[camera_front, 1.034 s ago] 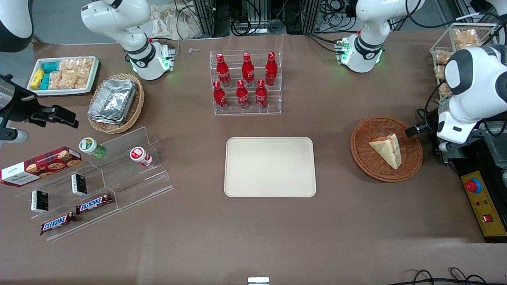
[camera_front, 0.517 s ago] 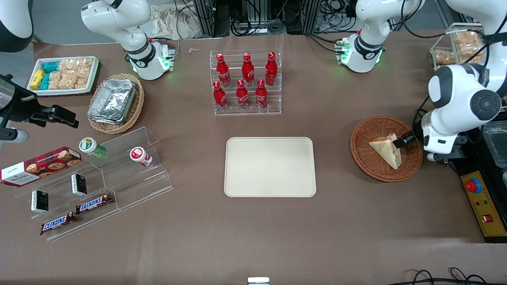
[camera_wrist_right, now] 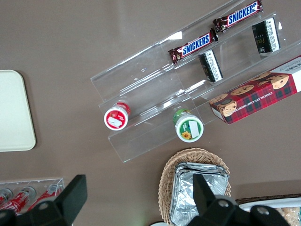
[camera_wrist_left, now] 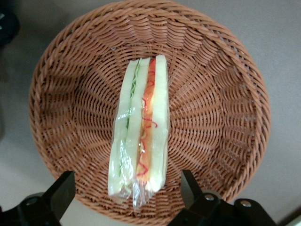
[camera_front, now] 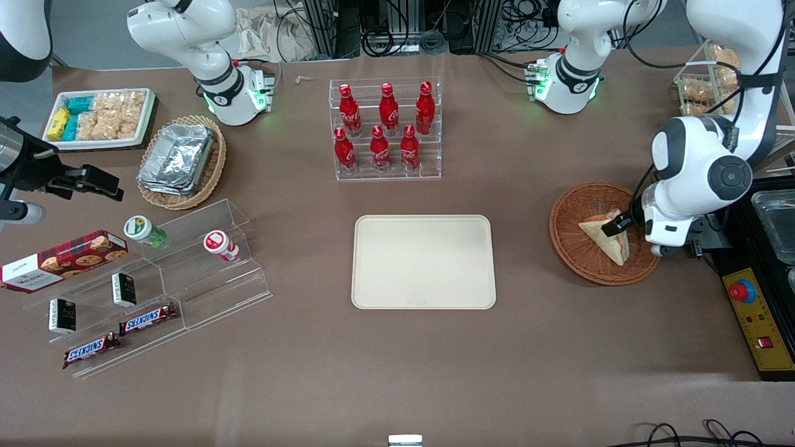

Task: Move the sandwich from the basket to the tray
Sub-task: 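Lower the left gripper and close it on the sandwich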

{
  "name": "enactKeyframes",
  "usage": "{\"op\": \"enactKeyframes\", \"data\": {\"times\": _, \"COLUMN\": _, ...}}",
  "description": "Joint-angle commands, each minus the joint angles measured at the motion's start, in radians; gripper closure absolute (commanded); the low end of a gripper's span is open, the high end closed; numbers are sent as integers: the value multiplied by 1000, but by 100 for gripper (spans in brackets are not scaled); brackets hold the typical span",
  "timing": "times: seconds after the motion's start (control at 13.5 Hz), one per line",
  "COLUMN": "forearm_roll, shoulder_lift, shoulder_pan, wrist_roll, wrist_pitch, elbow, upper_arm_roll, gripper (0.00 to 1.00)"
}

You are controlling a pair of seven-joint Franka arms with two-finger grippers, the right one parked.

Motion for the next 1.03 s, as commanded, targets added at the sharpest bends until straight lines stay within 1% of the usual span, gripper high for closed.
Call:
{"op": "enactKeyframes", "data": {"times": 0.0, "forearm_roll": 2, "shoulder_lift": 13, "shoulder_pan": 3, "wrist_roll": -27, "wrist_pitch": 45, "elbow": -25, "upper_arm_roll": 4, "gripper": 0}}
{"op": "enactKeyframes", "data": {"times": 0.59, "forearm_roll": 11, "shoulder_lift": 95, "shoulder_pan": 2, "wrist_roll": -26, "wrist_pitch": 106, "elbow": -22, "upper_arm_roll": 4, "gripper": 1}}
{"op": "enactKeyframes", "data": {"times": 0.66, "forearm_roll": 10, "shoulder_lift": 95, "shoulder_pan": 2, "wrist_roll": -27, "wrist_pitch": 106, "elbow": -20, "upper_arm_roll": 4, "gripper": 13}}
{"op": "enactKeyframes", "data": {"times": 0.74, "forearm_roll": 10, "shoulder_lift": 93, "shoulder_pan": 2, "wrist_roll": -29, "wrist_pitch": 103, "elbow": -19, "upper_arm_roll": 4, "gripper": 32}}
{"op": "enactKeyframes", "data": {"times": 0.89, "forearm_roll": 10, "shoulder_lift": 87, "shoulder_pan": 0, "wrist_roll": -42, "wrist_pitch": 96, "elbow": -10, "upper_arm_roll": 4, "gripper": 74}}
{"op": "enactKeyframes", "data": {"times": 0.96, "forearm_roll": 10, "shoulder_lift": 87, "shoulder_pan": -2, "wrist_roll": -44, "wrist_pitch": 82, "elbow": 1, "upper_arm_roll": 4, "gripper": 93}}
